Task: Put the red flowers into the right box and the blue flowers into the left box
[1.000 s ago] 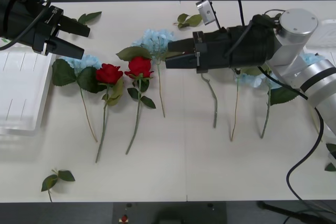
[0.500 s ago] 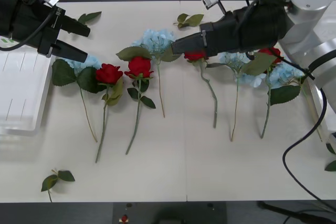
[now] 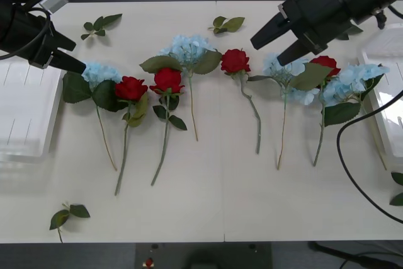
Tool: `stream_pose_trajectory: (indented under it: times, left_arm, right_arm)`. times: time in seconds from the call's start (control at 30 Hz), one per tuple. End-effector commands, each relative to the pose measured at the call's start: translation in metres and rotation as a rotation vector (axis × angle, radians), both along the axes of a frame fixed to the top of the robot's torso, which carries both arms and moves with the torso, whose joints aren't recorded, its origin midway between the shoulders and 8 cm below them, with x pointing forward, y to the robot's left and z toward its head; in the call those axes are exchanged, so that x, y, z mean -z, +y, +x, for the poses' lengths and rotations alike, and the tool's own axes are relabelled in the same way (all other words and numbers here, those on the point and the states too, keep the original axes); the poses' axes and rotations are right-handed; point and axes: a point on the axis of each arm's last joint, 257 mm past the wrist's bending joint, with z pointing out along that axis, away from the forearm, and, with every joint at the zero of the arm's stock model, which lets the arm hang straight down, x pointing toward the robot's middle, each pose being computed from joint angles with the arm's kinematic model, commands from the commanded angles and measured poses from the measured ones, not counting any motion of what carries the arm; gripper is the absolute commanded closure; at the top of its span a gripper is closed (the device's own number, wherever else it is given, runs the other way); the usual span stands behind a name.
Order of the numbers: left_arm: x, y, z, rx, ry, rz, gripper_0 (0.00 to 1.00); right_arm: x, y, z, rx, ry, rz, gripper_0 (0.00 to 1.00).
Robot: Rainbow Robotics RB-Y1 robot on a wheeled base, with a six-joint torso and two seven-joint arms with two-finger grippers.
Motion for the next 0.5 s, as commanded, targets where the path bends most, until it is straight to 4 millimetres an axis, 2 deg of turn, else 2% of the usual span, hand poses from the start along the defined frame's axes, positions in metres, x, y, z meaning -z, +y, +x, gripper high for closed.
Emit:
stream_pose_trajectory:
  times: [0.03,0.17,0.2,0.27,0.37,0.5]
  left_arm:
    - [-0.013,0.035,0.012,-0.171,0.045,0.008,0.0]
    - [-0.002,0.051,0.016,-0.304,0.126,-0.013,0.0]
    - [-0.001,0.053,0.016,-0.321,0.137,-0.016,0.0]
    - [0.008,0.057,0.018,-0.393,0.19,-0.035,0.0]
    - [0.021,0.061,0.019,-0.485,0.259,-0.06,0.0]
    - [0.037,0.066,0.02,-0.58,0.328,-0.069,0.0]
  right_arm:
    - [-0.013,-0.058,0.028,0.233,-0.032,-0.095,0.0]
    - [0.004,-0.106,0.041,0.426,-0.056,-0.212,0.0]
    - [0.007,-0.112,0.042,0.45,-0.062,-0.232,0.0]
    - [0.024,-0.138,0.037,0.526,-0.079,-0.306,0.0]
    - [0.037,-0.16,0.029,0.597,-0.094,-0.368,0.0]
    - [0.052,-0.18,0.023,0.648,-0.079,-0.414,0.0]
